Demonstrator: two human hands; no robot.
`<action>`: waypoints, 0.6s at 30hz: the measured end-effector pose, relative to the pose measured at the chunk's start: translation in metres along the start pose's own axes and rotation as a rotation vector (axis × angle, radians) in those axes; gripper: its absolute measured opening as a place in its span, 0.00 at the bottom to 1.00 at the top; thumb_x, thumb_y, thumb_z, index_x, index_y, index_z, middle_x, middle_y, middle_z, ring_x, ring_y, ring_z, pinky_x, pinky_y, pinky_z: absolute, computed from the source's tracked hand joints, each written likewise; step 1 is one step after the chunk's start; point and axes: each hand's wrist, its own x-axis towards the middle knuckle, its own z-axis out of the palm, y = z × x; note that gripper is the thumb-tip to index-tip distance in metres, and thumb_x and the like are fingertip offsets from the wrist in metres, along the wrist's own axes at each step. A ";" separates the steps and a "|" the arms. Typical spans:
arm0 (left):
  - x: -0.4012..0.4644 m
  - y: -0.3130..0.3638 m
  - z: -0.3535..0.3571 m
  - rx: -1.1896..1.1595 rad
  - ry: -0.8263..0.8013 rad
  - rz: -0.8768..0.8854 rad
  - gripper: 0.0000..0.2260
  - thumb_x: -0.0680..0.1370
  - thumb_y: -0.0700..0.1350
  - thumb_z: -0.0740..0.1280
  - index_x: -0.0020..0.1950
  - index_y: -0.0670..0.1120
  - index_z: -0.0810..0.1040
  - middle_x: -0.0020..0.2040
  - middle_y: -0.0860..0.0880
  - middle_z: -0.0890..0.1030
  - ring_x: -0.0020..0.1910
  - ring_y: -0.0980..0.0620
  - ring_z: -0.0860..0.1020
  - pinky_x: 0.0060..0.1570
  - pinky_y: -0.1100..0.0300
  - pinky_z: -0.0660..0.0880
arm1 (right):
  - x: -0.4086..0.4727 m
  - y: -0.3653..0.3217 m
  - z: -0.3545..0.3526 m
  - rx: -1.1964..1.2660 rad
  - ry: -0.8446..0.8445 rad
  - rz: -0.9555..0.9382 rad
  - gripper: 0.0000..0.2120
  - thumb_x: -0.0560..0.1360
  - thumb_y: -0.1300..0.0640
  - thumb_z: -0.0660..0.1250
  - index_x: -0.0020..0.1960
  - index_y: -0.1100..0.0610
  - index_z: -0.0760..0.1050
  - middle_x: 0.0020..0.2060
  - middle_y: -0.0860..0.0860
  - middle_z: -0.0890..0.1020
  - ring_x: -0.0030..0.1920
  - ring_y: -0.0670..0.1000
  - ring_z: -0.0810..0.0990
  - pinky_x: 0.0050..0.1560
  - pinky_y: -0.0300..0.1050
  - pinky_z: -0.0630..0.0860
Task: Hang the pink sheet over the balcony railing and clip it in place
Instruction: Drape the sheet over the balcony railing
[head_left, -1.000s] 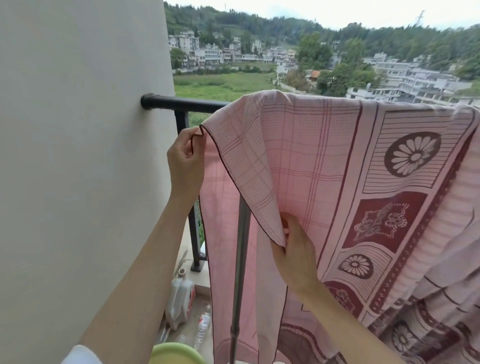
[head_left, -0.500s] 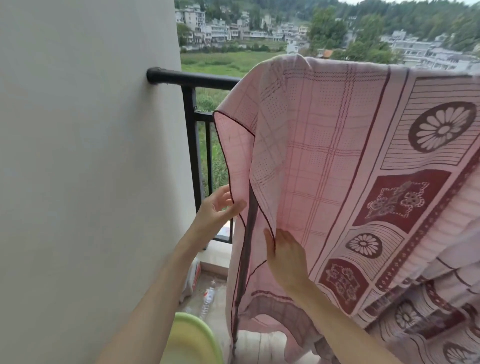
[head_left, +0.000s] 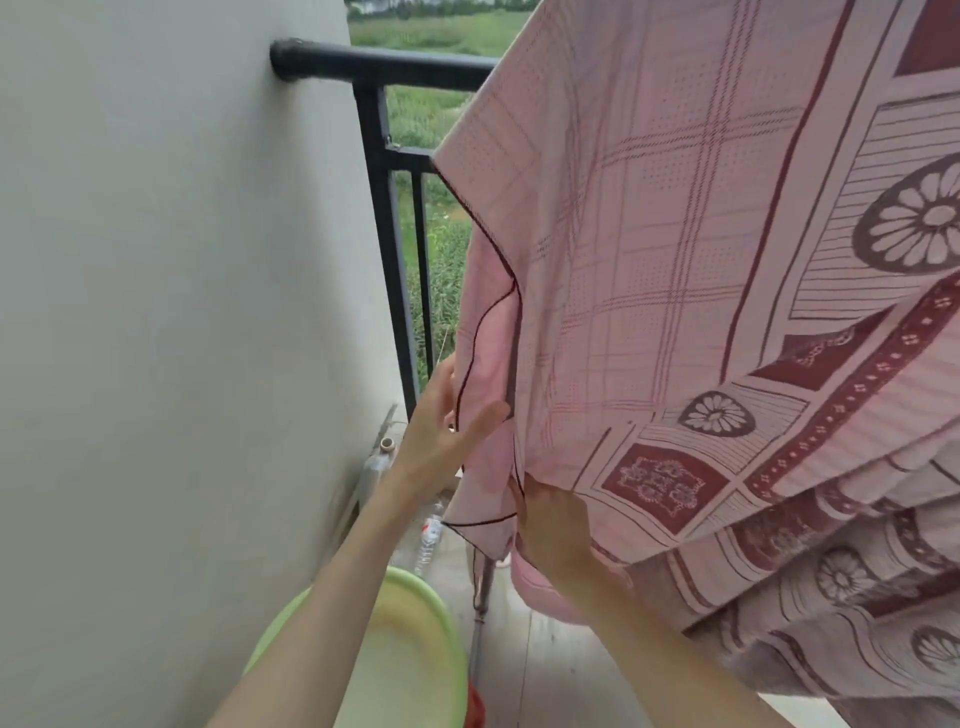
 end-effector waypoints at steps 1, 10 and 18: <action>-0.002 -0.003 0.001 0.015 0.012 -0.005 0.23 0.66 0.60 0.71 0.58 0.60 0.69 0.49 0.65 0.77 0.50 0.63 0.77 0.49 0.68 0.74 | -0.003 0.001 0.007 -0.003 -0.030 0.024 0.18 0.43 0.60 0.83 0.25 0.55 0.76 0.14 0.50 0.71 0.12 0.49 0.70 0.12 0.35 0.61; -0.017 -0.033 0.009 0.129 0.195 -0.108 0.03 0.76 0.43 0.67 0.43 0.50 0.76 0.39 0.50 0.80 0.37 0.53 0.78 0.39 0.66 0.73 | -0.031 0.016 0.048 -0.014 -0.106 0.110 0.20 0.42 0.57 0.85 0.22 0.57 0.73 0.15 0.50 0.73 0.13 0.48 0.71 0.13 0.34 0.60; -0.059 -0.069 0.014 0.338 0.314 0.042 0.17 0.74 0.34 0.67 0.51 0.56 0.70 0.48 0.51 0.77 0.46 0.58 0.78 0.47 0.72 0.72 | -0.053 0.040 0.057 0.562 -0.300 0.258 0.14 0.79 0.52 0.59 0.58 0.59 0.76 0.52 0.56 0.83 0.53 0.57 0.79 0.48 0.40 0.69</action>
